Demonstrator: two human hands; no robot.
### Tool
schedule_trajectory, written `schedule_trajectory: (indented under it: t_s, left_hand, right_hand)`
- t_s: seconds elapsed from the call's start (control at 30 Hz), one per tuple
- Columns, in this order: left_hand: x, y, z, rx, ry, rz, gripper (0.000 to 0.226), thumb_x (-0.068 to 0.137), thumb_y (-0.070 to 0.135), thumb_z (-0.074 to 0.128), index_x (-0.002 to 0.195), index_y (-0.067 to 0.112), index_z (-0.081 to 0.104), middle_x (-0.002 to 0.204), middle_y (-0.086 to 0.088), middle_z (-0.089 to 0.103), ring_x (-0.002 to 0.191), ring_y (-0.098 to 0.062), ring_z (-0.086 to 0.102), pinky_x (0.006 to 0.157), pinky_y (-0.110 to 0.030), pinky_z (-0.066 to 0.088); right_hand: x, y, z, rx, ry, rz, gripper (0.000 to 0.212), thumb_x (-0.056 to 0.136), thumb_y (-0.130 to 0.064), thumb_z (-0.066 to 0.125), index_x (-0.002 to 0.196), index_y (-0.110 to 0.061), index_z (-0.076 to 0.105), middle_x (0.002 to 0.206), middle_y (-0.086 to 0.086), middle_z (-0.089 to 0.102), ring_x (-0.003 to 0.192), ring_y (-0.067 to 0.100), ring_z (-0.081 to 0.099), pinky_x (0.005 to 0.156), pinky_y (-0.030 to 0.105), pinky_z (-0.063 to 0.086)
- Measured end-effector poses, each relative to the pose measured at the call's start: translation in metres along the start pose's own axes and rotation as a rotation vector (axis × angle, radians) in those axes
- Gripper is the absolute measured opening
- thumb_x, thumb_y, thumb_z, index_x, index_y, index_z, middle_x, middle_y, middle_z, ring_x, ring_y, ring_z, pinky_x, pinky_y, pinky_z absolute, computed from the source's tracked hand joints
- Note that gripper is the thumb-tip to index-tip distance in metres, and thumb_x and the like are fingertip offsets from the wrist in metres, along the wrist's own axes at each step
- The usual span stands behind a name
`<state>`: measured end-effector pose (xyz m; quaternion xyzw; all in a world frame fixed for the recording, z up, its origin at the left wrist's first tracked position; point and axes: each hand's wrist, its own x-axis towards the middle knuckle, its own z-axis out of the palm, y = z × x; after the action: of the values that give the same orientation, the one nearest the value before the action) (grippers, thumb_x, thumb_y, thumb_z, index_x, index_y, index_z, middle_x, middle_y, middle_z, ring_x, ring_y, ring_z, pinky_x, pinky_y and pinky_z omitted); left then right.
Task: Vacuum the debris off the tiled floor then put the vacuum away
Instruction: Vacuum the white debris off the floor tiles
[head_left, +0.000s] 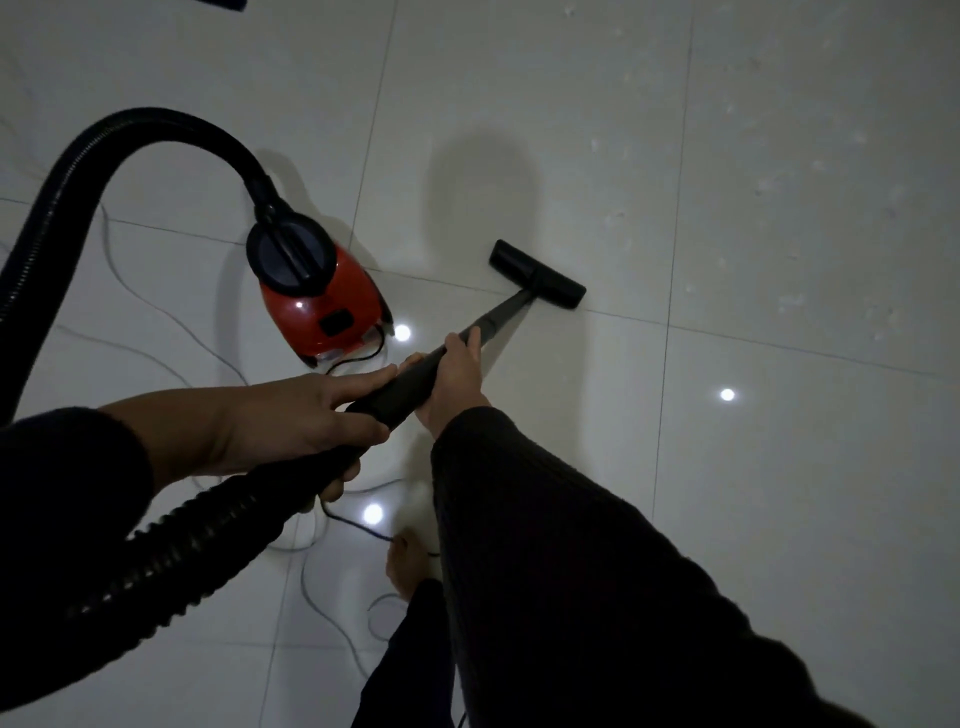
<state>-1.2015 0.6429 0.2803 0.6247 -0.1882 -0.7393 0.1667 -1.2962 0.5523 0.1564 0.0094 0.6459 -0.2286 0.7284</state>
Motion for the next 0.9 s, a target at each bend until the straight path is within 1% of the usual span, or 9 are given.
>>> schedule_trajectory:
  t_s: [0.1,0.23,0.3,0.37,0.47,0.5,0.6,0.7,0.9]
  left_hand:
    - [-0.014,-0.017,0.002,0.056,0.005,-0.021,0.066,0.092,0.016,0.053,0.125,0.064,0.021,0.052,-0.003,0.059,0.046,-0.017,0.057,0.045,-0.027,0.048]
    - [-0.035,-0.033,0.004,0.123,-0.002,-0.064,0.068,0.091,0.015,0.054,0.132,0.061,0.024,0.051,-0.005,0.056,0.046,-0.018,0.055,0.043,-0.028,0.047]
    - [-0.044,-0.038,0.005,0.142,-0.018,-0.085,0.069,0.091,0.013,0.053,0.133,0.06,0.024,0.051,-0.006,0.054,0.045,-0.019,0.054,0.042,-0.028,0.047]
    - [-0.051,-0.043,0.006,0.162,-0.022,-0.103,0.071,0.091,0.012,0.054,0.13,0.063,0.024,0.052,-0.008,0.054,0.045,-0.02,0.054,0.043,-0.03,0.049]
    - [-0.057,-0.05,0.008,0.183,-0.018,-0.127,0.072,0.09,0.012,0.055,0.124,0.067,0.023,0.052,-0.008,0.056,0.045,-0.021,0.056,0.043,-0.03,0.049]
    - [-0.059,-0.053,0.01,0.186,-0.021,-0.135,0.072,0.09,0.012,0.055,0.124,0.068,0.023,0.052,-0.008,0.056,0.045,-0.021,0.056,0.043,-0.03,0.049]
    - [-0.063,-0.059,0.016,0.189,-0.042,-0.153,0.072,0.09,0.013,0.056,0.125,0.067,0.024,0.053,-0.008,0.055,0.046,-0.021,0.056,0.043,-0.03,0.049]
    - [-0.062,-0.065,0.025,0.197,-0.062,-0.156,0.07,0.09,0.014,0.055,0.126,0.065,0.024,0.051,-0.006,0.054,0.046,-0.02,0.056,0.044,-0.031,0.05]
    - [-0.054,-0.07,0.039,0.191,-0.069,-0.16,0.069,0.09,0.017,0.056,0.13,0.064,0.024,0.052,-0.006,0.054,0.047,-0.019,0.056,0.046,-0.031,0.05]
  right_hand:
    - [-0.012,0.021,-0.01,0.032,0.013,-0.005,0.049,0.097,-0.024,0.05,0.136,-0.053,0.043,0.13,0.007,0.054,0.069,0.015,0.054,0.055,0.029,0.049]
    - [-0.036,0.044,-0.027,0.139,-0.02,-0.008,0.047,0.099,-0.022,0.048,0.136,-0.052,0.042,0.11,0.005,0.055,0.06,0.013,0.052,0.052,0.026,0.05]
    - [-0.047,0.052,-0.033,0.171,-0.025,-0.002,0.048,0.099,-0.023,0.048,0.136,-0.053,0.042,0.113,0.004,0.054,0.06,0.013,0.053,0.054,0.026,0.05]
    - [-0.055,0.061,-0.038,0.193,-0.023,-0.003,0.048,0.099,-0.023,0.048,0.136,-0.053,0.042,0.116,0.005,0.054,0.06,0.013,0.053,0.057,0.027,0.051]
    - [-0.064,0.072,-0.046,0.226,-0.022,0.006,0.047,0.099,-0.024,0.048,0.136,-0.052,0.042,0.112,0.007,0.055,0.058,0.013,0.051,0.055,0.028,0.051]
    - [-0.067,0.074,-0.049,0.23,-0.024,0.014,0.047,0.099,-0.024,0.048,0.136,-0.052,0.042,0.11,0.007,0.055,0.058,0.013,0.051,0.054,0.028,0.051]
    - [-0.071,0.082,-0.059,0.228,-0.03,0.035,0.047,0.099,-0.024,0.049,0.136,-0.052,0.042,0.093,0.007,0.055,0.055,0.012,0.05,0.054,0.027,0.05]
    - [-0.071,0.087,-0.069,0.235,-0.016,0.04,0.048,0.099,-0.023,0.049,0.137,-0.051,0.041,0.09,0.006,0.053,0.054,0.012,0.048,0.052,0.027,0.049]
    - [-0.068,0.084,-0.086,0.222,-0.017,0.035,0.048,0.099,-0.023,0.048,0.137,-0.051,0.041,0.078,0.004,0.05,0.052,0.013,0.046,0.053,0.028,0.048]
